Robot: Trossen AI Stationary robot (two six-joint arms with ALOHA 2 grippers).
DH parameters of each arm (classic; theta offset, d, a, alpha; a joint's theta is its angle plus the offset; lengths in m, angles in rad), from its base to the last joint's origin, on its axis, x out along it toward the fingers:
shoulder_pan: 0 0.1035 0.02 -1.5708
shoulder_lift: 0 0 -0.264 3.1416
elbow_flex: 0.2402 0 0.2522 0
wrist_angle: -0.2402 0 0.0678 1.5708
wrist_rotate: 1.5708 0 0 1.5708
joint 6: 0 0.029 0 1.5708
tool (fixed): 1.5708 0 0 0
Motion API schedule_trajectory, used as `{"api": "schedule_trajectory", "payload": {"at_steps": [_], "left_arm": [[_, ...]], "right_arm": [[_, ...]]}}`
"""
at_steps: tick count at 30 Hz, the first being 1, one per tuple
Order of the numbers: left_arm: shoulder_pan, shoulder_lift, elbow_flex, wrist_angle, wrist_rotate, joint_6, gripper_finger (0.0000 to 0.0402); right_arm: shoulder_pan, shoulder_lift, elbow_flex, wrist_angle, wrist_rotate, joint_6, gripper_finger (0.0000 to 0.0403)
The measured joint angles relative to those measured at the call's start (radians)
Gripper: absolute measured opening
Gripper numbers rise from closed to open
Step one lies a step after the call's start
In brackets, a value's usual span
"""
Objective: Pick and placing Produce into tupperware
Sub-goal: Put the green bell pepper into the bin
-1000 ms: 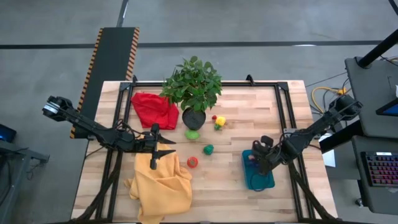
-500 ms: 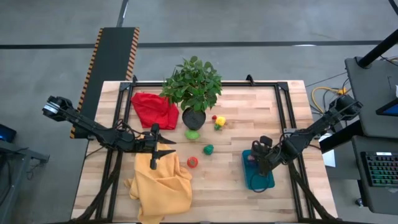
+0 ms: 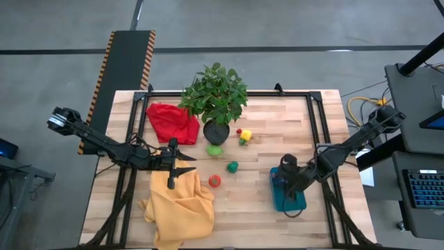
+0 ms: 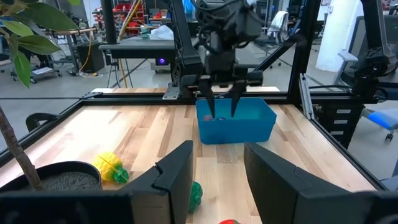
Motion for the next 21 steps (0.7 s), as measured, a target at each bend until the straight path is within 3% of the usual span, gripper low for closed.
{"api": "schedule_trajectory", "payload": {"at_steps": [12, 21], "left_arm": [[0.000, 0.000, 0.000, 0.000, 0.000, 0.000, 0.0129], [0.000, 0.000, 0.000, 0.000, 0.000, 0.000, 0.0129]], "right_arm": [[0.000, -0.026, 0.000, 0.457, -0.008, -0.512, 0.0166], [0.000, -0.026, 0.000, 0.476, -0.008, -0.579, 0.0162]]}}
